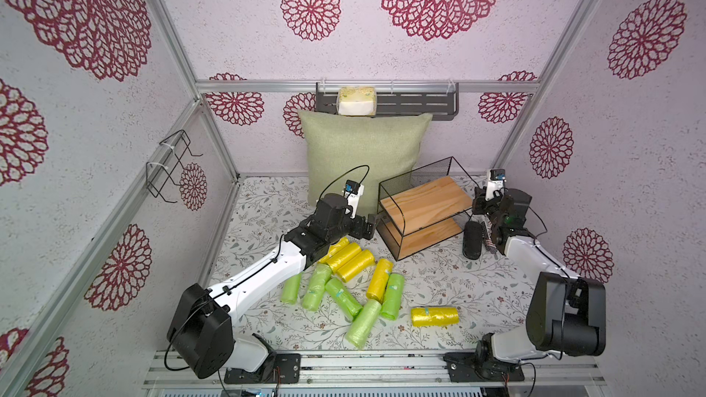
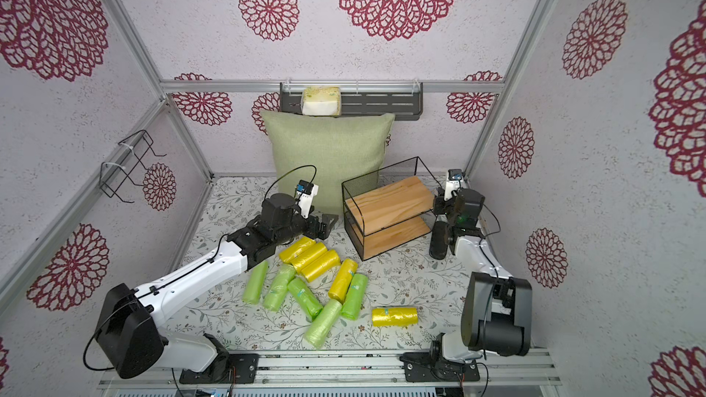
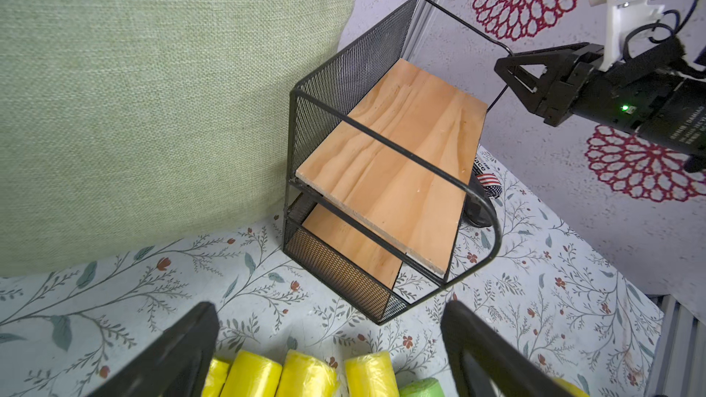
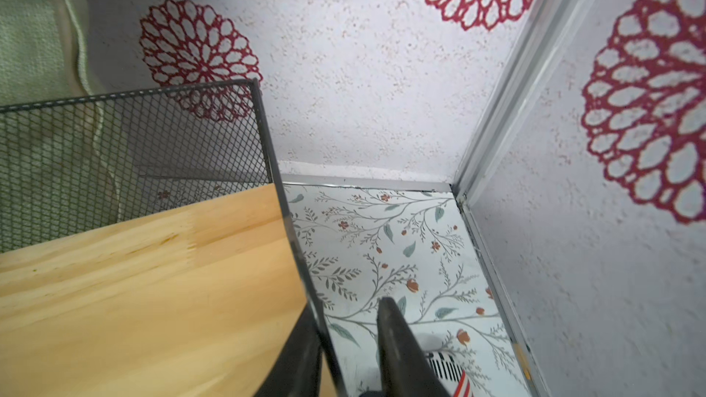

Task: Sort the rolls of trash bags by color and place them on the shelf
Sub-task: Adjust the shelf at the center of the board.

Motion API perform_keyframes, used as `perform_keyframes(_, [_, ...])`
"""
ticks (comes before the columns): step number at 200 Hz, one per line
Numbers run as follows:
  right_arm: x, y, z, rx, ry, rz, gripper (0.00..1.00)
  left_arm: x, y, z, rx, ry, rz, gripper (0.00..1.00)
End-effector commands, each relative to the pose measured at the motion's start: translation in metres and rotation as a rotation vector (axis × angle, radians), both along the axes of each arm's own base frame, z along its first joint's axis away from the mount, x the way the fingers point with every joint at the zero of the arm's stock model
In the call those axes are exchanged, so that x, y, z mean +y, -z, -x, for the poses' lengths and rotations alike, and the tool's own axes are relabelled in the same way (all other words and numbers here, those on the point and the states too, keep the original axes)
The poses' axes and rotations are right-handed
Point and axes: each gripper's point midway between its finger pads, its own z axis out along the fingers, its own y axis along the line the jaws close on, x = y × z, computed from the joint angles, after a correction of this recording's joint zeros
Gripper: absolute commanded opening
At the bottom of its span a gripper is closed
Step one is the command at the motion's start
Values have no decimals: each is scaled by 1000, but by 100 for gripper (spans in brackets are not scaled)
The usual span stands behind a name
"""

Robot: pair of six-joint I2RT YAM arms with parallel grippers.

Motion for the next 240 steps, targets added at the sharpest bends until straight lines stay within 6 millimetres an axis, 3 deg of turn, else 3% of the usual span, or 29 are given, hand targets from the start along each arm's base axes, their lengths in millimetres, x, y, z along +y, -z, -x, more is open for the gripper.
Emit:
perform_keyframes(1, [-19,-31,17,-72,113,-7,26,-1,-1,0,-9,-2,-28,96])
perform_keyframes(27, [-13,-30,28,-77,96,-54,25,-1,1,1,-5,-6,-33,96])
perform_keyframes(108, [36,-27,52,-64,-63,-153,24,4,20,5,47,-23,-59,96])
perform_keyframes(152, [39,-24,86,19,81,-183,40,22,52,27,162,-25,-144,96])
perform_keyframes(165, [54,-18,96,72,75,-184,44,25,59,41,212,-3,-148,95])
perform_keyframes(201, [118,21,123,259,-80,-215,55,39,84,79,371,18,-155,91])
perform_keyframes(218, [142,35,136,313,-154,-214,59,63,95,81,384,-53,-224,90])
perform_keyframes(240, [166,46,145,348,-240,-238,63,89,107,69,430,-90,-258,89])
